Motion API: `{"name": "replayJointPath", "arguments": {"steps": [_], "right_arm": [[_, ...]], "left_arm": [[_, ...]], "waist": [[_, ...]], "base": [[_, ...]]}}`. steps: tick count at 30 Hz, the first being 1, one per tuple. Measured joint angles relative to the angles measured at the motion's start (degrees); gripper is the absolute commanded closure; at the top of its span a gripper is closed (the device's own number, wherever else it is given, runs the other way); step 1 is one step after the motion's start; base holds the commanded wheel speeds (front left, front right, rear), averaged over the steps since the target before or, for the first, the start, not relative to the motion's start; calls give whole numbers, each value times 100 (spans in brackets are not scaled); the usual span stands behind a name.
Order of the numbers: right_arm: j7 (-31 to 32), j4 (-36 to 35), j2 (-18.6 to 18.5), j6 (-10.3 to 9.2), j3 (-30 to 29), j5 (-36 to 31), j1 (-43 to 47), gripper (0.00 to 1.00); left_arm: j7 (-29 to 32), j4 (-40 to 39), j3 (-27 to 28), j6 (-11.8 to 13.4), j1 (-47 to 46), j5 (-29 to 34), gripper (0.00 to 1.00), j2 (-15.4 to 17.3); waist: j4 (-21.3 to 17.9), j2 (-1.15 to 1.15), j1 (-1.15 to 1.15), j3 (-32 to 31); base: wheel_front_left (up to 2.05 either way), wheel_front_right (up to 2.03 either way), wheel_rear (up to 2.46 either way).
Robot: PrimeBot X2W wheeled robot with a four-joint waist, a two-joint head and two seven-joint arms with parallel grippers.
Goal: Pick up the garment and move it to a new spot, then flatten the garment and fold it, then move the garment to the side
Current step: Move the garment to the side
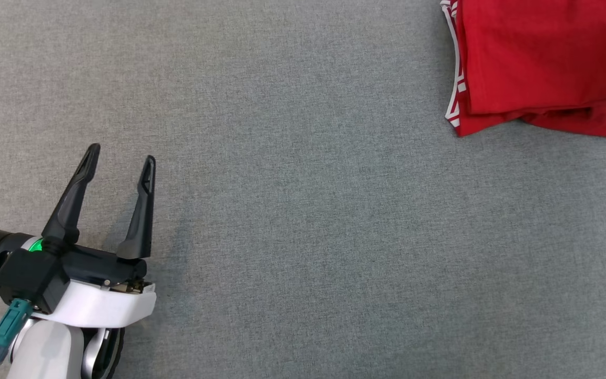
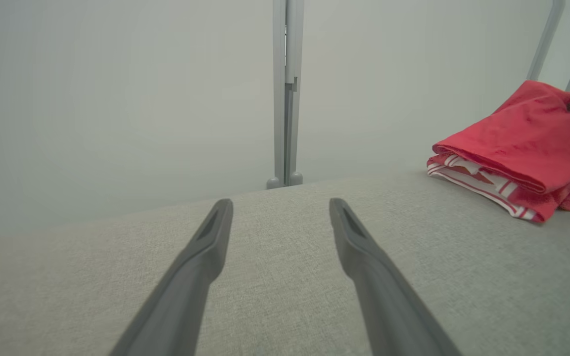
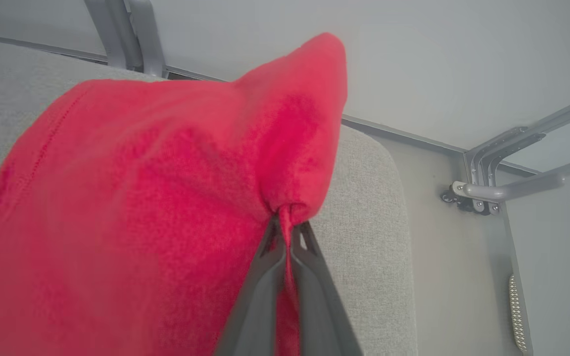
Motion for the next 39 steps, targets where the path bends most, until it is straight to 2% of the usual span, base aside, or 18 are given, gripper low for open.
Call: {"name": "replayJointPath", "arguments": {"steps": [4, 5, 6, 8, 9, 10, 11, 12, 19, 25, 28, 32, 36, 39], "right_arm": [[10, 169, 38, 0, 37, -142, -1, 100], [-32, 201, 47, 0, 45, -191, -4, 71], [-102, 243, 57, 0, 52, -258, -14, 54], [-104, 308, 85, 0, 60, -305, -27, 52], [-78, 330, 97, 0, 70, -330, -27, 42], [-94, 344, 100, 0, 82, -421, -27, 12], [-120, 364, 104, 0, 86, -482, -28, 12], [-116, 389, 113, 0, 90, -498, -28, 0], [-279, 503, 188, -1, 119, -778, -25, 0], [-1251, 245, 367, -1, -227, -376, 338, 0], [-1960, 178, 420, -1, -438, -191, 598, 0], [-2671, 232, 668, -1, -554, -107, 1105, 0], [-2940, 292, 891, -1, -808, -119, 1455, 0], [-2959, 71, 939, -1, -1354, -318, 1689, 0]], "left_arm": [[0, -18, 40, 0, 0, -2, 0, 14], [0, -18, 41, 0, 0, -2, 0, 12], [0, -18, 38, 0, 0, -1, 0, 8], [0, -19, 36, 0, 0, 1, 0, -13], [0, -18, 35, 0, 0, 1, 0, -21], [0, -18, 38, 0, 0, 2, 0, -29], [0, -14, 43, 0, 0, 3, 0, -36], [0, -5, 45, 0, 0, 3, 0, -38], [0, 116, 55, 0, -15, -30, 0, -131], [0, 181, 103, 0, 65, -41, 0, -277], [0, 205, 154, 0, 170, -41, 0, -356], [0, 267, 240, 0, 296, -40, 0, -435], [0, 297, 358, 0, 421, -18, 0, -509], [0, 314, 415, 0, 519, 4, 0, -550]], "waist": [[-1, 0, 0, 45], [0, 0, 0, 53], [2, 0, 0, 62], [7, 0, 0, 70], [10, 0, 0, 72], [13, 0, 0, 74], [14, 0, 0, 74], [16, 0, 0, 69], [44, 0, 0, -180], [76, 0, 0, -522], [99, 0, 0, -708], [124, 0, 0, -951], [157, 0, 0, -1189], [203, 0, 0, -1349]], "base": [[0, 0, 0], [0, 0, 0], [0, 0, 0], [0, 0, 0], [0, 0, 0], [0, 0, 0], [0, 0, 0], [0, 0, 0], [0, 0, 0], [0, 0, 0], [0, 0, 0], [0, 0, 0], [0, 0, 0], [0, 0, 0]]}}
